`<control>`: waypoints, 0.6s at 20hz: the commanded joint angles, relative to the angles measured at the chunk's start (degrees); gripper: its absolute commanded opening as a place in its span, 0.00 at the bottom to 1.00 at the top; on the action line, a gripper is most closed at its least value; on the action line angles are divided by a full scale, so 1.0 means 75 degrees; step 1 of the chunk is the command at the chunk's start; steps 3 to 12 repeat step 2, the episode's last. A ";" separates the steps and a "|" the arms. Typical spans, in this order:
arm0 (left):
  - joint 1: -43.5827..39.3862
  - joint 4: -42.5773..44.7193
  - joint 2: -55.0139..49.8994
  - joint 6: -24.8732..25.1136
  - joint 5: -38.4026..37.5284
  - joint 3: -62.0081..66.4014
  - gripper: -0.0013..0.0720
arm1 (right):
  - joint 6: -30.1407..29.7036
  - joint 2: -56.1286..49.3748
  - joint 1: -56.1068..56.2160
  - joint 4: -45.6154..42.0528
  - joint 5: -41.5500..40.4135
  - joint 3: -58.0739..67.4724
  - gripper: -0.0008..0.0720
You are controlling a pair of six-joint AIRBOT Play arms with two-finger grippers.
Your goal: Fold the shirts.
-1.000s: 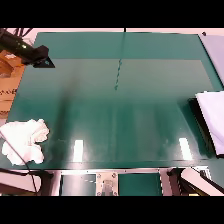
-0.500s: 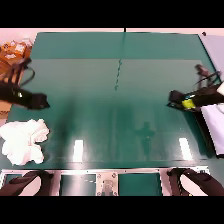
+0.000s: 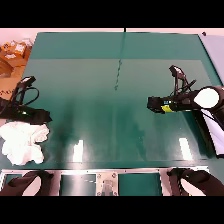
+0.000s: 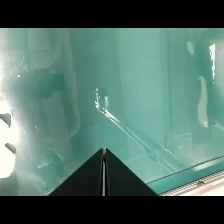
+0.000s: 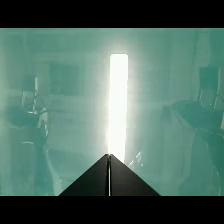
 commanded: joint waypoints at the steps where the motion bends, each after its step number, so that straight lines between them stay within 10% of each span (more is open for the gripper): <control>1: 0.0003 -0.0003 0.0035 0.0003 0.0026 -0.0055 0.05 | 0.0020 0.0006 0.0082 0.0017 -0.0090 -0.0012 0.03; 12: 0.0003 0.0000 0.0035 0.0003 0.0023 -0.0055 0.05 | 0.0020 0.0006 0.0082 0.0017 -0.0090 -0.0012 0.03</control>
